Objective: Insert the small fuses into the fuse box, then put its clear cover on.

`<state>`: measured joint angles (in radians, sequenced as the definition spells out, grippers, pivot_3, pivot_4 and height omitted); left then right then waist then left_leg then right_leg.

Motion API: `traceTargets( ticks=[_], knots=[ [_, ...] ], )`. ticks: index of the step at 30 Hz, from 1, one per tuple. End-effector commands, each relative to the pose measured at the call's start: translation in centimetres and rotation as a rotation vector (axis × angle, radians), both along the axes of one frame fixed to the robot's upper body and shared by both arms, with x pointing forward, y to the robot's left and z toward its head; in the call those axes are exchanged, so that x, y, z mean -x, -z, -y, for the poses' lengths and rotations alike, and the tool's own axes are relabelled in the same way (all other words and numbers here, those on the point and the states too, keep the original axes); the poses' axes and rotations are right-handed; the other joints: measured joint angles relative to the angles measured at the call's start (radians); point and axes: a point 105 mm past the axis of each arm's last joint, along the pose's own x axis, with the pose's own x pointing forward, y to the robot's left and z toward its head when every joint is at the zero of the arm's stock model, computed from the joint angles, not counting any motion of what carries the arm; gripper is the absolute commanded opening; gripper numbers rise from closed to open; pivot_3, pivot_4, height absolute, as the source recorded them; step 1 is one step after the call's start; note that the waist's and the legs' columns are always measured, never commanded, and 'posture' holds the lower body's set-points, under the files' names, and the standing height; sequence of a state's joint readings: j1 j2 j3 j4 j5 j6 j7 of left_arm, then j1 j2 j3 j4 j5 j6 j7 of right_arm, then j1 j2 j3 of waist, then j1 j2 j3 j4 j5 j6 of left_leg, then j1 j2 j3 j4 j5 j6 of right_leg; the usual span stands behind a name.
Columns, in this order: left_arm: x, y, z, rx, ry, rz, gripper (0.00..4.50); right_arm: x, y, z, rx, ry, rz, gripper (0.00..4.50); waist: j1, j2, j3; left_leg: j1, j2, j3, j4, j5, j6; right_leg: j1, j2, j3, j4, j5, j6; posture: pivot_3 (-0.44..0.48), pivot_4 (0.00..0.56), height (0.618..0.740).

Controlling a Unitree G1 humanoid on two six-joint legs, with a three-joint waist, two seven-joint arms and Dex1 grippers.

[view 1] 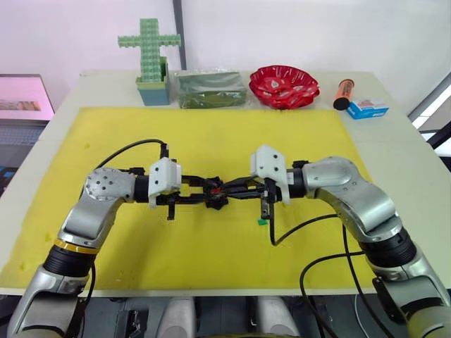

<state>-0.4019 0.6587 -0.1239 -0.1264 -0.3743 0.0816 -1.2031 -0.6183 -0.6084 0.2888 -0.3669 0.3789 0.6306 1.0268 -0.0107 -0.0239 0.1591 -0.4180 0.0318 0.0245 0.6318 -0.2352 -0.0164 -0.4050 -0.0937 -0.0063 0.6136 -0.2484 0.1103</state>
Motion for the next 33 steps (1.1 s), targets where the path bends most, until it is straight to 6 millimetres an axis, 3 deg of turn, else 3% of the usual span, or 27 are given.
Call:
traceTargets(
  ticks=[1, 7, 8, 20, 33],
  knots=[
    [0.0, -0.5, -1.5, 0.055, -0.093, 0.012, 2.30, 0.2, -1.7, -0.1, -0.007, -0.026, 0.041, 0.00, -0.003, 0.000, 0.000, 0.000, 0.000, 0.000, 0.000, 0.000, 0.000, 0.000, 0.000, 0.000, 0.000, 0.000, 0.000, 0.000, 0.150, 0.740],
    [0.9, 1.6, -2.6, 0.149, -0.259, -0.061, 4.41, -0.9, -1.0, -0.6, 0.070, -0.007, 0.039, 0.00, 0.001, 0.000, 0.000, 0.002, 0.001, 0.000, 0.000, 0.000, 0.000, 0.001, 0.001, 0.001, 0.001, 0.000, 0.000, 0.000, 0.150, 0.740],
    [1.0, 1.9, -2.6, 0.168, -0.291, -0.066, 4.48, -1.1, -0.9, -0.7, 0.083, 0.000, 0.040, 0.00, 0.002, 0.000, 0.000, 0.002, 0.001, 0.000, 0.000, 0.000, 0.000, 0.001, 0.001, 0.001, 0.000, 0.000, 0.000, 0.000, 0.150, 0.740],
    [1.0, 4.4, -1.0, 0.277, -0.408, -0.115, 4.48, -3.8, 0.1, -1.3, 0.204, 0.005, 0.085, 0.00, 0.000, 0.000, -0.001, 0.004, 0.001, 0.000, 0.000, 0.000, 0.000, 0.002, 0.001, 0.001, 0.001, 0.000, 0.000, 0.000, 0.150, 0.740],
    [0.5, 5.4, -0.5, 0.270, -0.416, -0.105, 4.48, -4.2, 0.6, -1.6, 0.216, -0.015, 0.075, 0.00, 0.001, 0.000, -0.001, 0.004, 0.001, 0.000, 0.000, 0.000, 0.000, 0.002, 0.001, 0.001, 0.001, 0.000, 0.000, 0.000, 0.150, 0.740]
  ],
)
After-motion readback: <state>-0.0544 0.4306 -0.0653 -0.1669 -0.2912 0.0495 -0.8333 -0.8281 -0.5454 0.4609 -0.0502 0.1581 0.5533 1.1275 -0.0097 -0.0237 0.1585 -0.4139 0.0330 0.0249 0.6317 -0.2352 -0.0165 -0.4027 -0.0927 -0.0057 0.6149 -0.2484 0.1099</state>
